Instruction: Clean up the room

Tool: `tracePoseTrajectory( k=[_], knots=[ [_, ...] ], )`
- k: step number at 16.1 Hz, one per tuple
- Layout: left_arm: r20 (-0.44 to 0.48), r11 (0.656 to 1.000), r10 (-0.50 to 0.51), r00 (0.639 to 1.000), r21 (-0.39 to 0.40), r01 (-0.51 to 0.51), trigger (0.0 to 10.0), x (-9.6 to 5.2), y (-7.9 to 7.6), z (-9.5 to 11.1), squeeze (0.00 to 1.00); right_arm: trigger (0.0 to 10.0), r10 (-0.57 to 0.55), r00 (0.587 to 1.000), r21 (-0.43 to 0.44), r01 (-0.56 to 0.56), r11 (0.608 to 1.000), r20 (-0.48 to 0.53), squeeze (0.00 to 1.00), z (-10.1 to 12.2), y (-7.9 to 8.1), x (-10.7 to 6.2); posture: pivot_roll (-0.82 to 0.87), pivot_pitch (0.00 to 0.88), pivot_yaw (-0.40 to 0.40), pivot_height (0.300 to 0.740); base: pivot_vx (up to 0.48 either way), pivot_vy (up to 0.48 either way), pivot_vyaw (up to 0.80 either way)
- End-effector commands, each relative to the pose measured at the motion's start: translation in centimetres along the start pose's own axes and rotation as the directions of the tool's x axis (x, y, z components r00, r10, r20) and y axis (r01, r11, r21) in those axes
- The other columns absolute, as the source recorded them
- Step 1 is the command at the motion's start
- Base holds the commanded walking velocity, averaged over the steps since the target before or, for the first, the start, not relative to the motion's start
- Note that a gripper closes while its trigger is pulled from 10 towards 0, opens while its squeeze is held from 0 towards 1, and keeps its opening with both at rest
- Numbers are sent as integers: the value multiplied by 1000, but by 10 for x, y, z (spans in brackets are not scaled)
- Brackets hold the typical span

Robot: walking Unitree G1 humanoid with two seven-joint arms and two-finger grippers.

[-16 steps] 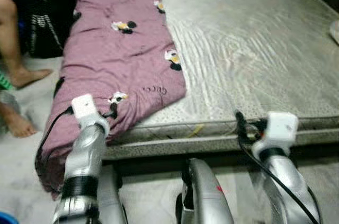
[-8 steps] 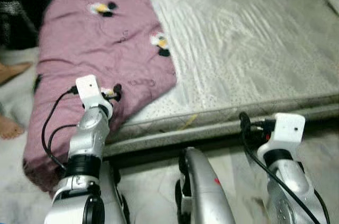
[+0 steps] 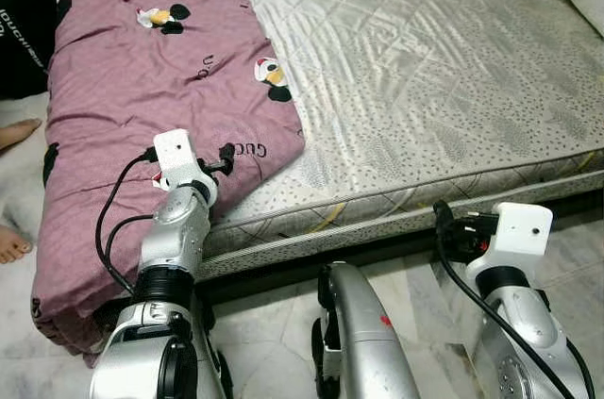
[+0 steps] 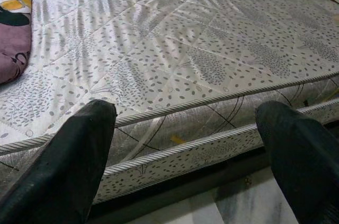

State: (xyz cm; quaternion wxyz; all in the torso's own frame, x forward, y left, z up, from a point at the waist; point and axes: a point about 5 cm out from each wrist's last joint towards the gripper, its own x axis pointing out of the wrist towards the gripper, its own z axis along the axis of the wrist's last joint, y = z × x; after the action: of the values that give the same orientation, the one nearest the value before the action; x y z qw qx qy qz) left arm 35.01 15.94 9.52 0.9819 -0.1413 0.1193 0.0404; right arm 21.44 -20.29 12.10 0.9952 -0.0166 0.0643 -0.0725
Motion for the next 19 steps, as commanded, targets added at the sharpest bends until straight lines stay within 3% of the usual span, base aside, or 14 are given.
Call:
tracePoseTrajectory(
  k=[1,4,7,10,11,12,13,14,15,16,17,19],
  knots=[
    [-13,999,35,999,-2,-35,10000,0,4,-5,0,10000,-5,1000,-9,4,1000,-6,0,0,-3,-1,-235,179,-37,568,0,0,0],
    [-64,998,57,996,2,-57,10000,2,12,-13,0,10000,-8,1000,-15,8,1000,-8,0,0,-4,-1,-240,175,-41,568,0,0,0],
    [-230,996,41,972,83,-23,10000,8,18,-31,0,10000,-15,1000,-41,16,999,9,0,6,-9,1,-256,171,-41,568,0,0,0],
    [-296,976,-65,953,178,122,10000,11,-3,-36,0,10000,-37,999,-55,37,998,11,0,6,-16,2,-258,154,-44,568,0,0,0],
    [-321,938,-132,938,266,224,10000,11,-17,-39,0,10000,-33,999,-58,33,998,11,0,6,-15,3,-256,145,-44,568,0,0,0],
    [-365,845,-231,902,384,372,10000,8,-38,-47,0,10000,-29,999,-58,30,998,16,0,6,-12,4,-254,141,-43,568,0,0,0],
    [-386,811,-264,884,408,420,10000,6,-45,-51,0,10000,-29,999,-58,30,998,18,0,6,-12,5,-252,136,-44,568,0,0,0],
    [-437,748,-318,841,429,506,10000,-1,-58,-63,0,10000,-27,999,-57,28,998,21,0,7,-11,8,-249,125,-44,568,0,0,0],
    [-467,709,-343,815,441,551,10000,-5,-63,-71,0,10000,-26,999,-56,27,998,23,0,7,-10,9,-249,124,-44,568,0,0,0],
    [-579,541,-410,705,468,699,10000,-23,-76,-99,0,10000,-21,999,-55,23,998,28,0,8,-9,11,-247,118,-46,568,0,0,0],
    [-642,438,-446,623,451,778,10000,-36,-82,-115,0,10000,-18,999,-55,19,998,31,0,8,-9,14,-238,108,-47,568,0,0,0],
    [-710,311,-475,520,418,854,10000,-52,-86,-133,0,10000,-14,999,-56,16,998,35,0,9,-8,17,-227,96,-49,568,0,0,0]
  ],
)
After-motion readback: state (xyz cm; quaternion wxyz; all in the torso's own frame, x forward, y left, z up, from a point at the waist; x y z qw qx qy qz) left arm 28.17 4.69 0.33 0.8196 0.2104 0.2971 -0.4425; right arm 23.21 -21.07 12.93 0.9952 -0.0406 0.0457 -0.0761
